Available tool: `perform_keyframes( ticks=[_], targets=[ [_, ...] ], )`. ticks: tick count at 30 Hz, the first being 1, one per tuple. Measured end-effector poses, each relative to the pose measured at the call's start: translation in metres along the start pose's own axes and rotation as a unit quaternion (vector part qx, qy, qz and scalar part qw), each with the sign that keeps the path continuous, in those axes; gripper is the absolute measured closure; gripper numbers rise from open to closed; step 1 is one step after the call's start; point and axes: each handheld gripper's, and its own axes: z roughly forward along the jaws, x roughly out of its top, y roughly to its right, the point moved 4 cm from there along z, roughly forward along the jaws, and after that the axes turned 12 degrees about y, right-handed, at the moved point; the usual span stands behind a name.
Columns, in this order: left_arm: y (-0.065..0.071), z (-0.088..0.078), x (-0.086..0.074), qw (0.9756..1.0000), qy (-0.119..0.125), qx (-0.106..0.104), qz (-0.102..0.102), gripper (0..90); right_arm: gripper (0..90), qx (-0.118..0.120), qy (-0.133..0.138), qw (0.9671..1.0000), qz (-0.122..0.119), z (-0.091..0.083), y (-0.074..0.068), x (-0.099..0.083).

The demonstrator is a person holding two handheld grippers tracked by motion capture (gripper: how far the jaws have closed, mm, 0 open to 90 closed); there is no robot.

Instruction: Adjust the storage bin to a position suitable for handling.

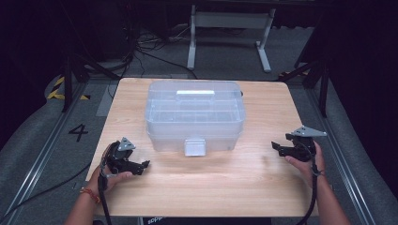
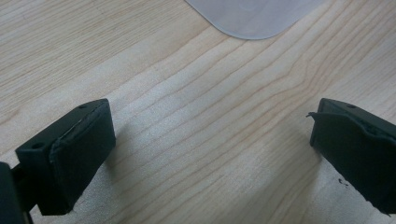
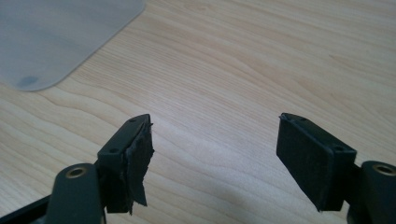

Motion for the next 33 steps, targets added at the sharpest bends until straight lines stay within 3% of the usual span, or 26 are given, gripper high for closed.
perform_keyframes(
  ticks=[11, 21, 33],
  targets=[
    [0.001, 0.000, 0.000, 1.0000, 0.001, 0.002, -0.003, 0.5, 28.3, 0.020, 0.026, 0.9994, -0.016, -0.006, -0.007, 0.032],
    [0.000, 0.000, 0.000, 1.0000, 0.001, 0.002, -0.002, 0.5, 30.1, 0.027, 0.038, 0.9977, -0.049, -0.008, -0.016, 0.068],
    [0.001, 0.000, 0.000, 1.0000, 0.001, 0.001, -0.003, 0.5, 29.8, 0.045, 0.060, 0.9952, -0.063, 0.000, -0.031, 0.105]
  ],
)
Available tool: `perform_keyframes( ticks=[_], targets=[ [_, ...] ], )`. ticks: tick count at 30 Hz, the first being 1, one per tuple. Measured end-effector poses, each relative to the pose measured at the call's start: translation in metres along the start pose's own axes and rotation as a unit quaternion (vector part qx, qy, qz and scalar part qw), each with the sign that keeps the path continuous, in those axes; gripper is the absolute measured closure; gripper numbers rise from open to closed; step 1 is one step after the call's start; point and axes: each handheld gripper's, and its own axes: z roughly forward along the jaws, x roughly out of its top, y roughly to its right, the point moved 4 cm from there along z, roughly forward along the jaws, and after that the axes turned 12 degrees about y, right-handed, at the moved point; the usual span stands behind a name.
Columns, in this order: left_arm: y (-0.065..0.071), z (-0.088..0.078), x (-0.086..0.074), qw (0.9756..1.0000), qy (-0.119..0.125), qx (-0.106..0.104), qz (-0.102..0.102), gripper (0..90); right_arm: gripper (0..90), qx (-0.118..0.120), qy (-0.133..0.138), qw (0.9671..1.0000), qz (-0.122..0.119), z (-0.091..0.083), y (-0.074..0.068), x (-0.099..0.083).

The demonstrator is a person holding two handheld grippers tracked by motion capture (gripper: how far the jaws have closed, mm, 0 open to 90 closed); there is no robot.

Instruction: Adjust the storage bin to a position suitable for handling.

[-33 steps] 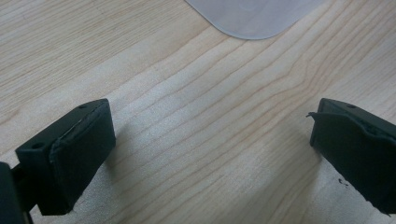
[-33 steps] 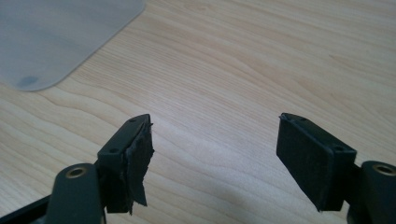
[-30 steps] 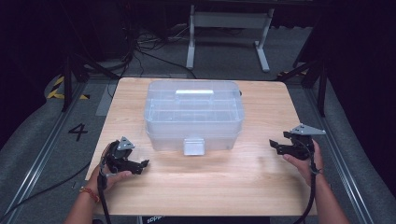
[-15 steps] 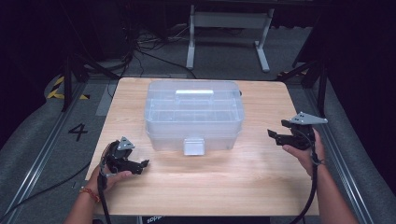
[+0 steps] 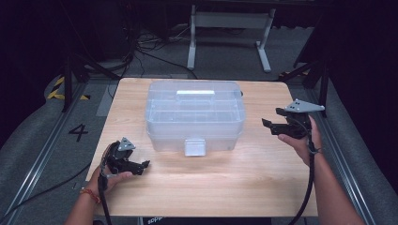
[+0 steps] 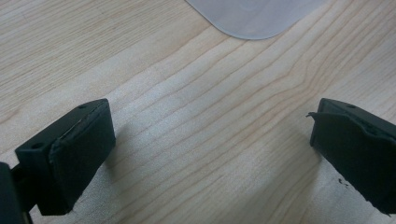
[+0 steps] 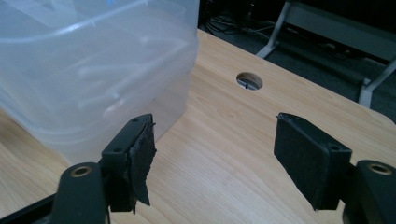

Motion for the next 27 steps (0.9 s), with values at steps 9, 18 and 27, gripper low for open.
perform_keyframes(
  ticks=[9, 18, 27],
  targets=[
    [0.000, 0.000, 0.000, 1.0000, 0.000, 0.000, -0.001, 0.5, 30.0, 0.016, 0.016, 0.9997, -0.012, 0.011, -0.011, 0.022],
    [0.000, 0.000, 0.000, 1.0000, -0.001, 0.000, -0.001, 0.5, 30.3, 0.026, 0.031, 0.9991, -0.013, 0.020, -0.018, 0.036],
    [0.000, 0.000, 0.000, 1.0000, -0.001, 0.000, -0.001, 0.5, 31.4, 0.034, 0.045, 0.9982, -0.020, 0.026, -0.025, 0.051]
  ],
)
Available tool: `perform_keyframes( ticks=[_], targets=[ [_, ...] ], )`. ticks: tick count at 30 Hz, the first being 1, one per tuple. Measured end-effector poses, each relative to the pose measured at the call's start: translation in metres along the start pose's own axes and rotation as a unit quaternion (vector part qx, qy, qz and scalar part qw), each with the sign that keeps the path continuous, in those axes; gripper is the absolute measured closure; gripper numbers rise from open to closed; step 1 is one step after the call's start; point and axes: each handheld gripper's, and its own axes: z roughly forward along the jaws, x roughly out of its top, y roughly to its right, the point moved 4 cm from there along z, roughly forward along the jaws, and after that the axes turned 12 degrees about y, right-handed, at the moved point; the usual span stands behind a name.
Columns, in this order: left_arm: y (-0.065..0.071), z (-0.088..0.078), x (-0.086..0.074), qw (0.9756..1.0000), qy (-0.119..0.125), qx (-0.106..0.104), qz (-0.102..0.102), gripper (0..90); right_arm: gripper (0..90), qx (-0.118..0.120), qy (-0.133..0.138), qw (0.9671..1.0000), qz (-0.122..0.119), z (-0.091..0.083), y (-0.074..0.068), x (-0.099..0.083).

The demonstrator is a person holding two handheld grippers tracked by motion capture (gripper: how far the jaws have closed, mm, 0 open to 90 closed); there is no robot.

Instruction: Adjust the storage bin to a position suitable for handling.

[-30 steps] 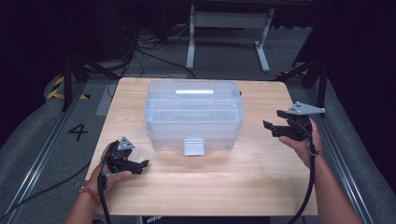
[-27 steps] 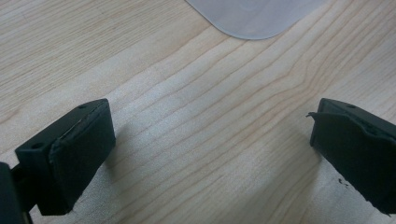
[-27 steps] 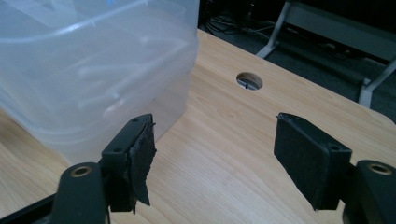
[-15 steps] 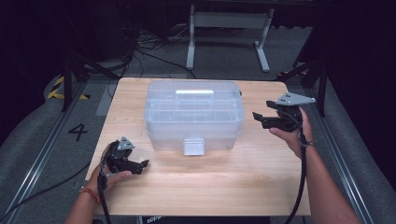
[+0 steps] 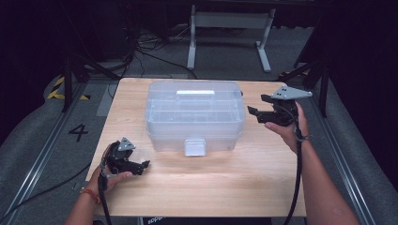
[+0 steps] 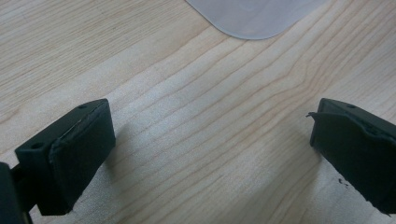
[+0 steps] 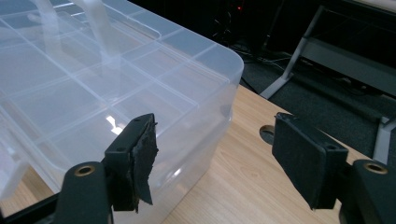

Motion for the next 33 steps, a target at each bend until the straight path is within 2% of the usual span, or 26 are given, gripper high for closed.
perform_keyframes(
  ticks=[19, 33],
  targets=[
    [0.000, 0.000, 0.000, 1.0000, 0.000, 0.000, 0.000, 0.4, 31.8, 0.025, 0.006, 0.9995, -0.019, 0.025, -0.022, 0.022],
    [0.000, 0.000, 0.000, 1.0000, 0.000, 0.000, 0.001, 0.4, 30.8, 0.043, -0.006, 0.9986, -0.030, 0.050, -0.040, 0.031]
  ],
)
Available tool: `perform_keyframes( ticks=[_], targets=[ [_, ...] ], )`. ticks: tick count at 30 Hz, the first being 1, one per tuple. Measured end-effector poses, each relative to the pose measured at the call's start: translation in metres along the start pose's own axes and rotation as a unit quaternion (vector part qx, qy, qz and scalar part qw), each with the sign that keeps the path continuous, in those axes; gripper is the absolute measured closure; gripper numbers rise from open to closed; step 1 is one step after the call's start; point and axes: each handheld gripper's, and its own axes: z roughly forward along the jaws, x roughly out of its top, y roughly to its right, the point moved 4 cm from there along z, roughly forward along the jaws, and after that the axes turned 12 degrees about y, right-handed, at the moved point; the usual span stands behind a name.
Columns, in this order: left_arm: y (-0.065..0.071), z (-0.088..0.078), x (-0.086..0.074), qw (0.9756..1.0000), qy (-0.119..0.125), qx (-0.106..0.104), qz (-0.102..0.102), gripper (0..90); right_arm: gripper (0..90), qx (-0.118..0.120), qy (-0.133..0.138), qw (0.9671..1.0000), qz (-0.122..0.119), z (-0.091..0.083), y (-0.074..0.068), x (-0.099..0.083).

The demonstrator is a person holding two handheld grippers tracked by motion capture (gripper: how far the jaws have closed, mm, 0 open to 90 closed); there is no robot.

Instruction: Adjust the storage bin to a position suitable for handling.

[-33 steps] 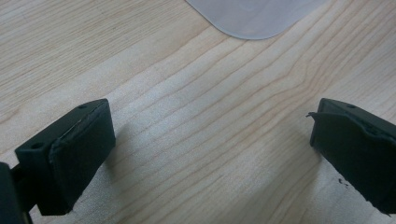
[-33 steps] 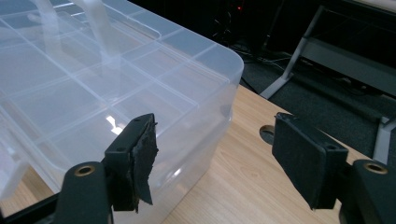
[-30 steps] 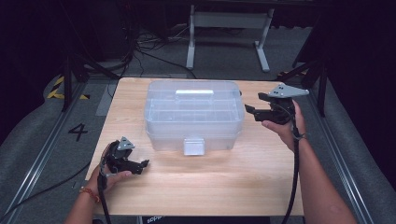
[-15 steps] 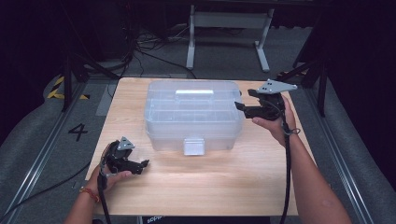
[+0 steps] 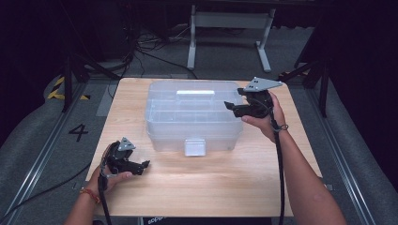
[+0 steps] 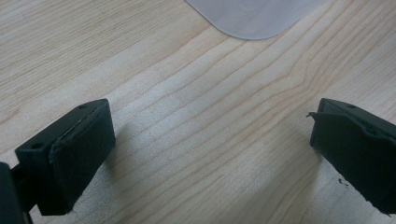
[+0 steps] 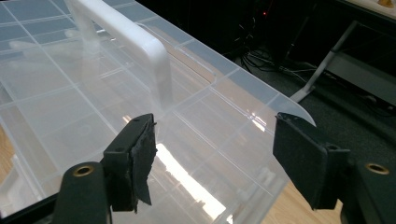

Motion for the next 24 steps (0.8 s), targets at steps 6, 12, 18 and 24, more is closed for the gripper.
perform_keyframes(
  ticks=[6, 12, 18, 24],
  targets=[
    [0.000, 0.000, 0.000, 1.0000, 0.000, 0.000, -0.001, 0.5, 30.9, 0.006, -0.005, 0.9999, -0.010, 0.008, -0.006, 0.003],
    [0.000, 0.000, 0.000, 1.0000, 0.000, 0.000, -0.001, 0.4, 30.7, 0.012, -0.017, 0.9997, -0.014, 0.015, -0.010, 0.003],
    [0.000, 0.000, 0.000, 1.0000, -0.001, -0.001, 0.000, 0.3, 30.7, 0.018, -0.017, 0.9995, -0.017, 0.021, -0.014, 0.010],
    [0.000, 0.000, 0.000, 1.0000, 0.000, -0.001, -0.001, 0.3, 30.7, 0.026, -0.022, 0.9991, -0.024, 0.029, -0.019, 0.014]
  ],
)
